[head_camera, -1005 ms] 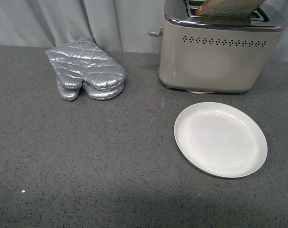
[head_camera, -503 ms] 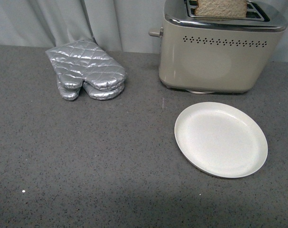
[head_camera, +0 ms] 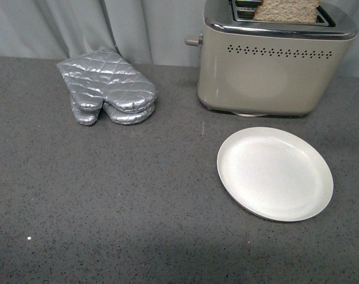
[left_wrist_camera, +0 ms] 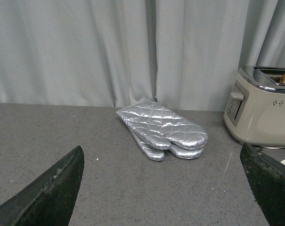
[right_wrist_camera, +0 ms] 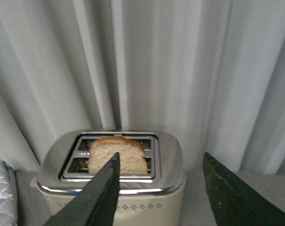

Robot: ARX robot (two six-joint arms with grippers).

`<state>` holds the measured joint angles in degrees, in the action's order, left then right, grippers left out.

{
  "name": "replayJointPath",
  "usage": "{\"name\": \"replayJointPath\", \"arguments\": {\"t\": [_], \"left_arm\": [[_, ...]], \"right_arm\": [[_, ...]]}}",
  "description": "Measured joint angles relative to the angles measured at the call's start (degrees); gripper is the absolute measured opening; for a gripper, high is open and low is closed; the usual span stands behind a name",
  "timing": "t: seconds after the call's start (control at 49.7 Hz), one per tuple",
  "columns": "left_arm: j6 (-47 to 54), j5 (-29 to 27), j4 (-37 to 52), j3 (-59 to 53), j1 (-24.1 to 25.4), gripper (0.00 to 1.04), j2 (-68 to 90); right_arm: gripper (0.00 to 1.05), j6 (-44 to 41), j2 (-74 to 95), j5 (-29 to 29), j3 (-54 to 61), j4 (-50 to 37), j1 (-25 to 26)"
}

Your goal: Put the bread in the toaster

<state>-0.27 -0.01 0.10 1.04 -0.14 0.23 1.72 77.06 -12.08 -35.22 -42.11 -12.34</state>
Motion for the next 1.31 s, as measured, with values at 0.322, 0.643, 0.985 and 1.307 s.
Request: {"name": "replayJointPath", "arguments": {"t": [0.322,0.643,0.985,1.307], "left_arm": [[0.0,0.0,0.0,0.0,0.0,0.98,0.0],[0.0,0.0,0.0,0.0,0.0,0.98,0.0],[0.0,0.0,0.0,0.0,0.0,0.98,0.0],[0.0,0.0,0.0,0.0,0.0,0.98,0.0]], "right_arm": [[0.0,-1.55,-11.54,4.74,16.37,-4.02,4.76],[0.0,-1.57,-23.8,10.62,26.58,-1.79,9.55],[0.0,-1.57,-36.39,11.85,31.61,5.6,12.24],[0.0,-1.57,-47.8,11.96,34.95,13.11,12.24]]}}
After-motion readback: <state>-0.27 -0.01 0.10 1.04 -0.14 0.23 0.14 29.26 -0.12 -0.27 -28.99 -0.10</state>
